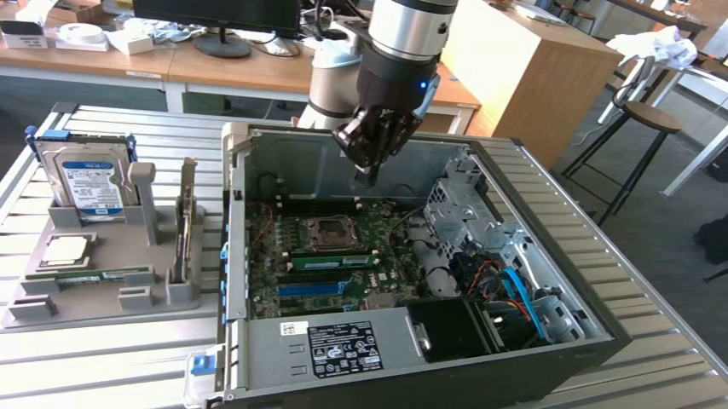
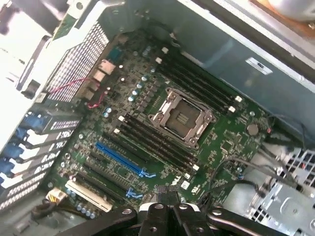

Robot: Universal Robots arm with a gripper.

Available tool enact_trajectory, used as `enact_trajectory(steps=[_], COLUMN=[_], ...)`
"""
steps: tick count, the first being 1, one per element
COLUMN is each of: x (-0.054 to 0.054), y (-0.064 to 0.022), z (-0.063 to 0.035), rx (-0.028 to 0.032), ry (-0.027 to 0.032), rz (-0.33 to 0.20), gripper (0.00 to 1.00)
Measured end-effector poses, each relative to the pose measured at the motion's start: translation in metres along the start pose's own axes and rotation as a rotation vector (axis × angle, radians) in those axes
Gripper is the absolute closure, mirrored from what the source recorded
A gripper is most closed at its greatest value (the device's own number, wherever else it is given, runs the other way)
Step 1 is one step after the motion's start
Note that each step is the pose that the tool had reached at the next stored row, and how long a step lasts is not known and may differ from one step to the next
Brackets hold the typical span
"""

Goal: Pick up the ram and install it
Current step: 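Press down the ram until it locks into place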

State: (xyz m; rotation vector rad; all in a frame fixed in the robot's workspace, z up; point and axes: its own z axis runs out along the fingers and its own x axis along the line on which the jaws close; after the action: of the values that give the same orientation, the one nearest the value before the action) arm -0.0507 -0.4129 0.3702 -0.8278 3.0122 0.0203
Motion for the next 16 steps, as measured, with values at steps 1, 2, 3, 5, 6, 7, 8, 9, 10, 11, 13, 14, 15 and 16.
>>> enact_trajectory(steps=[1,2,3,5,6,7,8,9,10,11,13,14,15,16], x=[0.0000,0.0000,0.0000,0.0000,0.0000,0.0000,0.0000,0.0000,0.0000,0.0000,0.0000,0.0000,0.0000,0.0000], y=[0.0000,0.0000,0.0000,0.0000,0.0000,0.0000,0.0000,0.0000,0.0000,0.0000,0.0000,0.0000,0.0000,0.0000], z=[0.0000,0.0000,0.0000,0.0000,0.0000,0.0000,0.0000,0.0000,0.0000,0.0000,0.0000,0.0000,0.0000,0.0000], rx=[0.0014,0.0025,0.0028,0.0034,0.0038,0.0041,0.0045,0.0047,0.0050,0.0054,0.0060,0.0063,0.0066,0.0070], ry=[-0.0005,-0.0010,-0.0011,-0.0013,-0.0015,-0.0016,-0.0017,-0.0018,-0.0019,-0.0020,-0.0023,-0.0024,-0.0025,-0.0027], rz=[0.067,0.123,0.138,0.169,0.184,0.200,0.216,0.232,0.247,0.262,0.293,0.310,0.326,0.341], gripper=[0.90,0.90,0.90,0.90,0.90,0.90,0.90,0.90,0.90,0.90,0.90,0.90,0.90,0.90])
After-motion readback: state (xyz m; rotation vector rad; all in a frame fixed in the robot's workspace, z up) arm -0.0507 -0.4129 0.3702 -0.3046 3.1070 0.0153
